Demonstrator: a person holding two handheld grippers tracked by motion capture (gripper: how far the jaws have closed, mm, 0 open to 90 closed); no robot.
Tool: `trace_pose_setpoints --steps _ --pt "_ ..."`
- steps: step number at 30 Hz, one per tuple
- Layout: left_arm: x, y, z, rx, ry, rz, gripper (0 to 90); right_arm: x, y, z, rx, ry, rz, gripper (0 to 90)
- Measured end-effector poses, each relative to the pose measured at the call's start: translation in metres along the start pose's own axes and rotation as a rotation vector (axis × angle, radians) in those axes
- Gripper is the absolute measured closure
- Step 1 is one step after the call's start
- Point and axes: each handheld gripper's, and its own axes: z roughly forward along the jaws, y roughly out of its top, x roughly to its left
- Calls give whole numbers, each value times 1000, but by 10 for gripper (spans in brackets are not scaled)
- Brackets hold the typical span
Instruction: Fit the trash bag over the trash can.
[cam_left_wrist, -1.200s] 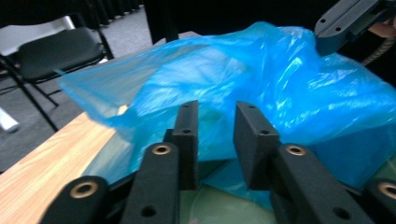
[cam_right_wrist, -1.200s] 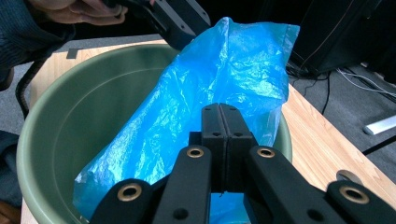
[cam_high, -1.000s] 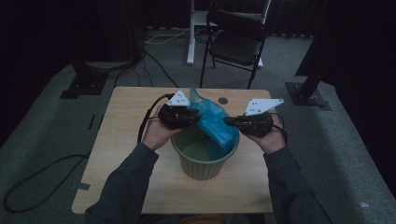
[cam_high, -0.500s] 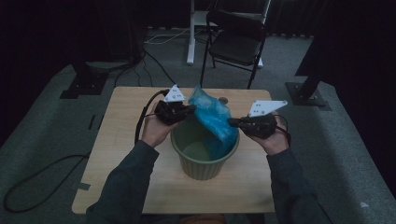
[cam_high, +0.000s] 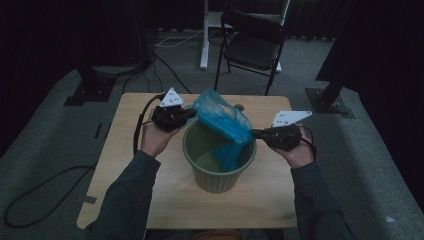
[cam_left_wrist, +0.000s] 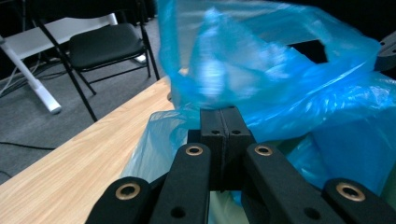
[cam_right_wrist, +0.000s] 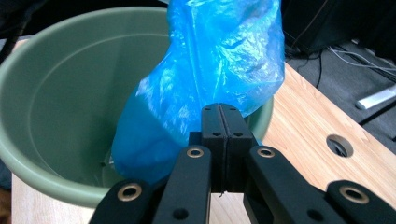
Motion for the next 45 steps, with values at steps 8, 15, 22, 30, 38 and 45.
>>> trace_pose_setpoints --steps 8,15,22,30,38,45 --pt "-6 3 2 4 -10 14 900 -4 1 -4 -19 -16 18 755" --pt "-11 5 9 12 -25 27 900 1 20 -5 -65 -18 3 639" --pt "-13 7 9 17 -36 36 900 7 40 12 -70 1 -14 637" --pt "0 3 -2 22 -4 5 900 5 37 25 -5 9 -19 900" --pt "13 -1 -10 30 32 -39 900 0 21 15 12 -2 9 900" --pt "26 -7 -10 65 70 -84 900 -3 8 4 24 -11 23 900"
